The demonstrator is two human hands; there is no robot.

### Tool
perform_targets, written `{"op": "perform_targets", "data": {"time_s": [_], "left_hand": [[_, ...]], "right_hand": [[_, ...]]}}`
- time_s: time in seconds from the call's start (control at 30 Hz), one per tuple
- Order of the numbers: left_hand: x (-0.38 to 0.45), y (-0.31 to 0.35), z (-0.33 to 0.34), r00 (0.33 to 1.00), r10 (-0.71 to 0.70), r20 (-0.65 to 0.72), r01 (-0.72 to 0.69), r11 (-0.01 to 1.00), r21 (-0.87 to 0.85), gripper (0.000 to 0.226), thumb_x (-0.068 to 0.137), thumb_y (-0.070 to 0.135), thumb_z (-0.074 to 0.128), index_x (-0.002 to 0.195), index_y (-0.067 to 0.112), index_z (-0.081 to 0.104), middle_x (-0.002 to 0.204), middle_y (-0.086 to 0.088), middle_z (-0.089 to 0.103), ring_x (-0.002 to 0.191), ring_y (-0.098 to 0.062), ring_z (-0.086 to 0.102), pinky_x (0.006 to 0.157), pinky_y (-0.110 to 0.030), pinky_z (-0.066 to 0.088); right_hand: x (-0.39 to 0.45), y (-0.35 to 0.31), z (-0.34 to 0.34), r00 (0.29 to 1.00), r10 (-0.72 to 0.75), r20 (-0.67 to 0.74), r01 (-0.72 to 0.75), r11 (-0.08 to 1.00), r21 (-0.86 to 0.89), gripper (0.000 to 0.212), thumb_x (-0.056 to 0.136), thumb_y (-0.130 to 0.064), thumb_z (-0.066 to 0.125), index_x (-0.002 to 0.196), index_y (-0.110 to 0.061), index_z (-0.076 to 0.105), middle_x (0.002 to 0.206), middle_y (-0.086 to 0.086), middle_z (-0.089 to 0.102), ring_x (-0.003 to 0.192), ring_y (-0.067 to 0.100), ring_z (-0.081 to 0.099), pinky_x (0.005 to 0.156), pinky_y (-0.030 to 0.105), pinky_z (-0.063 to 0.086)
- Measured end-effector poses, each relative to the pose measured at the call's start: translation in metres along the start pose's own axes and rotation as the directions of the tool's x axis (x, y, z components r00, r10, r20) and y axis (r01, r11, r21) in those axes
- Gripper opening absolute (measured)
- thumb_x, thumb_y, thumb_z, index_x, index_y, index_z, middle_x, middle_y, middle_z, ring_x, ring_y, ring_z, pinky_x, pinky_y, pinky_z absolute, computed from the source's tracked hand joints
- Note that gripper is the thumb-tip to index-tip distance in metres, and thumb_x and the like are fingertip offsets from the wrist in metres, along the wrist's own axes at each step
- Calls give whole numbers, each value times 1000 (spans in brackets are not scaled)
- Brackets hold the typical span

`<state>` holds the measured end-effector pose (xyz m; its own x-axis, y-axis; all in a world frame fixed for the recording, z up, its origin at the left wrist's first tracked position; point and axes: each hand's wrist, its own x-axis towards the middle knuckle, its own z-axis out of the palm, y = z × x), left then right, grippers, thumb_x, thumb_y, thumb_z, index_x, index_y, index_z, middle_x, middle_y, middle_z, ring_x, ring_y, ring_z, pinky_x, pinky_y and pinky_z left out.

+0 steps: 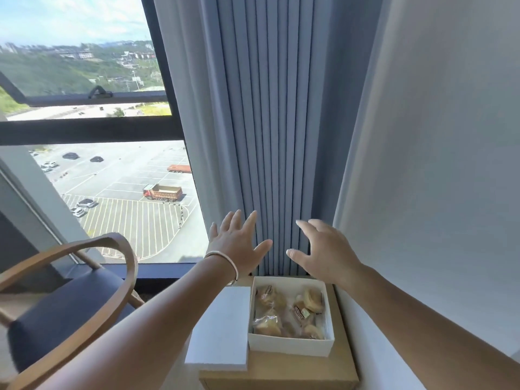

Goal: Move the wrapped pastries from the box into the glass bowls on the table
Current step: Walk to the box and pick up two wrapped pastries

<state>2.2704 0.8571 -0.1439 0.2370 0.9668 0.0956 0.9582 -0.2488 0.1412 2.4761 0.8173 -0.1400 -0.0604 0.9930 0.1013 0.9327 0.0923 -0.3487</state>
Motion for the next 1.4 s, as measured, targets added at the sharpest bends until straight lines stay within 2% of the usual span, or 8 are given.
{"op": "perform_targets", "data": {"time_s": [0.4, 0.87, 1.23, 1.4], "left_hand": [[53, -32, 40, 994, -41, 102, 42, 999, -12, 75, 90, 68, 26, 150, 33, -3, 161, -4, 3, 146, -22, -6, 116, -50, 0], [131, -92, 64, 988, 95, 123, -81, 990, -119, 75, 89, 69, 25, 149, 34, -3, 161, -3, 3, 146, -23, -5, 115, -52, 1], [159, -100, 85, 974, 139, 178, -114, 983, -147, 76, 88, 70, 23, 150, 34, -5, 161, -3, 3, 146, -22, -5, 116, -51, 1], [162, -98, 109, 959, 148, 241, -115, 983, -145, 75, 90, 68, 25, 150, 32, -4, 161, -4, 4, 146, -23, -4, 117, -52, 3]], "right_hand": [[69, 6, 47, 993, 6, 114, -10, 1000, 29, 73, 91, -59, 48, 153, -29, 22, 159, 0, 24, 145, 19, 20, 118, 49, 20], [133, -21, 65, 989, 111, 102, -105, 993, -62, 73, 92, -57, 49, 153, -28, 21, 158, 0, 26, 145, 20, 23, 117, 48, 23], [151, -18, 76, 979, 167, 116, -156, 983, -98, 73, 92, -58, 48, 152, -26, 22, 157, -1, 28, 144, 19, 24, 116, 47, 25], [152, -4, 99, 966, 194, 168, -179, 979, -99, 74, 91, -58, 48, 152, -25, 23, 157, 1, 29, 144, 19, 24, 116, 44, 23]]}}
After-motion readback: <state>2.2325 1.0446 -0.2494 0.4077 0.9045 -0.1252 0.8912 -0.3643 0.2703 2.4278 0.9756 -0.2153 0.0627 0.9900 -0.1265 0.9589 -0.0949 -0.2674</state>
